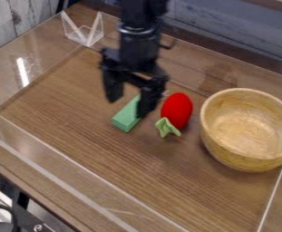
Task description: Put the green block in the brown bowl
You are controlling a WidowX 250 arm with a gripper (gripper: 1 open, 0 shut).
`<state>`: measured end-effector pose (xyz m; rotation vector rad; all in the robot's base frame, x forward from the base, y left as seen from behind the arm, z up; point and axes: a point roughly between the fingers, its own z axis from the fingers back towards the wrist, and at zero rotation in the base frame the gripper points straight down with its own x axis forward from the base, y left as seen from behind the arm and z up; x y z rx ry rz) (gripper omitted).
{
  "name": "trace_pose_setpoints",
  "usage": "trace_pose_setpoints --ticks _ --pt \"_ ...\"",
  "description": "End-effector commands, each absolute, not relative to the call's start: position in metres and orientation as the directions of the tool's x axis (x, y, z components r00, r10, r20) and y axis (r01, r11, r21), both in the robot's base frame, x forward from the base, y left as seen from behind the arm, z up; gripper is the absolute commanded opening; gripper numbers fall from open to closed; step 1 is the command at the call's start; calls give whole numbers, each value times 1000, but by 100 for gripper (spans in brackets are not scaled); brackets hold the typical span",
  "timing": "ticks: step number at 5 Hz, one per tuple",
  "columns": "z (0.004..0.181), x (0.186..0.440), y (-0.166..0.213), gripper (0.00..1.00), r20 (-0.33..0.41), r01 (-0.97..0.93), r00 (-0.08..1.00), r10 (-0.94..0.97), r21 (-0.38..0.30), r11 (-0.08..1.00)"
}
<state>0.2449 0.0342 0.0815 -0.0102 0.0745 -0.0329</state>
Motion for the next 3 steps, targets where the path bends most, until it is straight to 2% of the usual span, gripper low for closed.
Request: trace_pose_setpoints --ticks 1,2,3 --pt "95 254 53 100 43 22 999 -22 -3 1000" --pt "94 261 63 100 88 1 996 -1 -1 1000" --pt "84 262 67 100 94 11 995 -10 -8 1000"
